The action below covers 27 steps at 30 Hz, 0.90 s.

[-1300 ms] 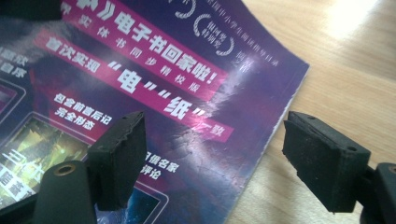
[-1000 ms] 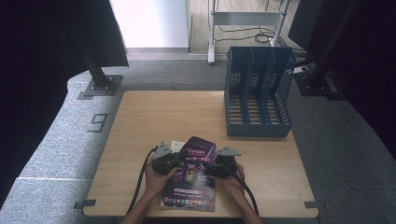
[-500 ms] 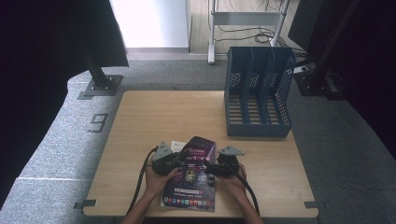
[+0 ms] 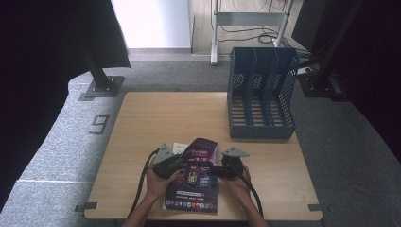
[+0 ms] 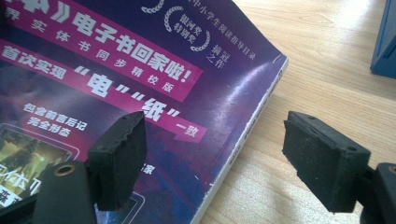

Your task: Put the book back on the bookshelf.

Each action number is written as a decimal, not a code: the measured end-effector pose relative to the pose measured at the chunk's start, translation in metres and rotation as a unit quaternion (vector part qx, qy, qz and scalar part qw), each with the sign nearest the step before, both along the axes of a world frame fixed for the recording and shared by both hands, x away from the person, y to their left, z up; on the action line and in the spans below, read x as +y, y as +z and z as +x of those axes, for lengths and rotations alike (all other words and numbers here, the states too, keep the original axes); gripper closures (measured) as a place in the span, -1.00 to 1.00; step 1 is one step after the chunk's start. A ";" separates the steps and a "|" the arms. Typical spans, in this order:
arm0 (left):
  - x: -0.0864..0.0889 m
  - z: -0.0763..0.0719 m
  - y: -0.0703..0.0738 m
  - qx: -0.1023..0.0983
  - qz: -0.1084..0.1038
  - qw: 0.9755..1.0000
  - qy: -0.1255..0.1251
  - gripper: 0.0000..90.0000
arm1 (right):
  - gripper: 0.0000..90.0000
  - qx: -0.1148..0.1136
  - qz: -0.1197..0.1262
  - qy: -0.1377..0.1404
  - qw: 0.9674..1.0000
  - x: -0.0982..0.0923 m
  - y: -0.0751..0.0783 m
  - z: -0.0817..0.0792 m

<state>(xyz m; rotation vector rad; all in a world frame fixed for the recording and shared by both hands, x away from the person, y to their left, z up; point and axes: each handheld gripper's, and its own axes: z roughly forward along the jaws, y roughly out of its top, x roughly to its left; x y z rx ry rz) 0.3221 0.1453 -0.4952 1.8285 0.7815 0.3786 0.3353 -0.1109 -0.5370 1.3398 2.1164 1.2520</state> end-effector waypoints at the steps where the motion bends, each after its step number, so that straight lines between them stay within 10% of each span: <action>1: 0.000 0.000 0.000 -0.001 -0.001 1.000 0.000 0.94 | -0.52 0.000 0.000 0.001 1.000 0.000 0.000 0.000; 27: -0.001 -0.010 0.015 -0.028 -0.011 0.999 -0.019 0.95 | -0.55 0.007 0.023 0.009 1.000 -0.004 0.001 0.002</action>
